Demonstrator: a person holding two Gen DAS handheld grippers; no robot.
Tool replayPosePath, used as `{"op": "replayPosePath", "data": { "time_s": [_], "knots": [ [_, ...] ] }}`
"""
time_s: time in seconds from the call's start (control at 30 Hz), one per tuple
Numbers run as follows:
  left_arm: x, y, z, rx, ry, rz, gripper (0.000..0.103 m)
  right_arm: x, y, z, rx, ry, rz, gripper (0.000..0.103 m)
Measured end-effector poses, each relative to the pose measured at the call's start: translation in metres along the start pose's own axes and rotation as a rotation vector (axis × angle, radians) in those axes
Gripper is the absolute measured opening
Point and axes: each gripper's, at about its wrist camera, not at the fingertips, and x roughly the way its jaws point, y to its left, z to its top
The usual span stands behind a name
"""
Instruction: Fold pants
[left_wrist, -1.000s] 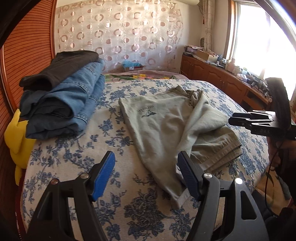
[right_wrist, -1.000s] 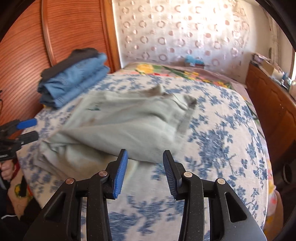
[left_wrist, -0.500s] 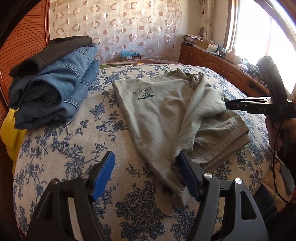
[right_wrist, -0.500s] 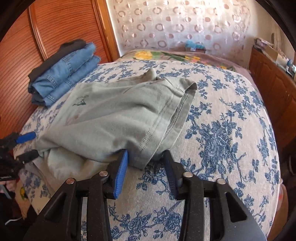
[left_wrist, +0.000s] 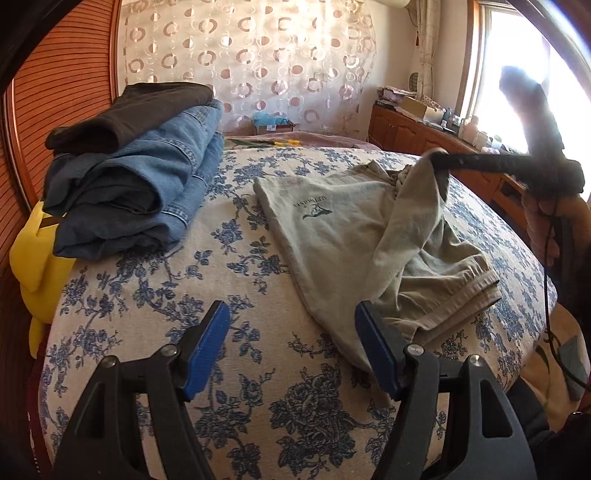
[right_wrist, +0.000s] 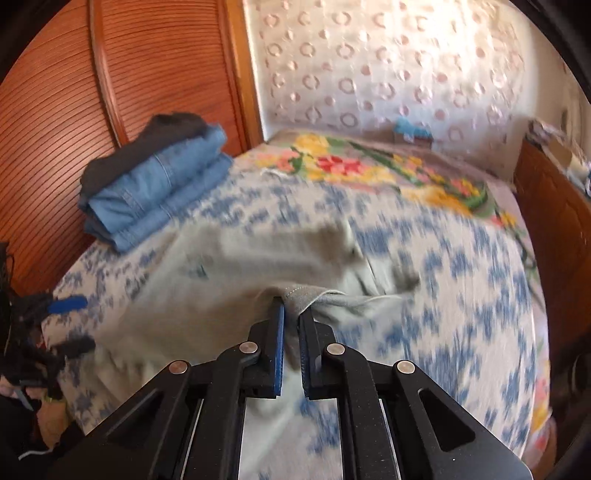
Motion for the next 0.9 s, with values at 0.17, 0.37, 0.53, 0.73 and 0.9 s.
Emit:
{"op": "replayPosePath", "data": {
  "time_s": [0.17, 0.37, 0.53, 0.73, 0.9],
  "knots": [
    [-0.006, 0.014, -0.002, -0.022, -0.006, 0.020, 0.070, 0.020, 0.029, 0.040, -0.076, -0.025, 0.020, 0.005],
    [-0.011, 0.028, -0.006, -0.038, -0.008, 0.041, 0.070, 0.052, 0.067, 0.066, -0.137, -0.024, 0.060, 0.004],
    [-0.013, 0.036, -0.007, -0.051, -0.008, 0.047, 0.070, 0.071, 0.090, 0.080, -0.172, -0.021, 0.075, 0.004],
    [-0.014, 0.038, -0.008, -0.057, -0.009, 0.041, 0.070, 0.088, 0.103, 0.088, -0.201, 0.013, 0.056, 0.008],
    [-0.011, 0.035, -0.009, -0.055, -0.006, 0.030, 0.070, 0.082, 0.090, 0.076, -0.157, 0.024, 0.040, 0.033]
  ]
}}
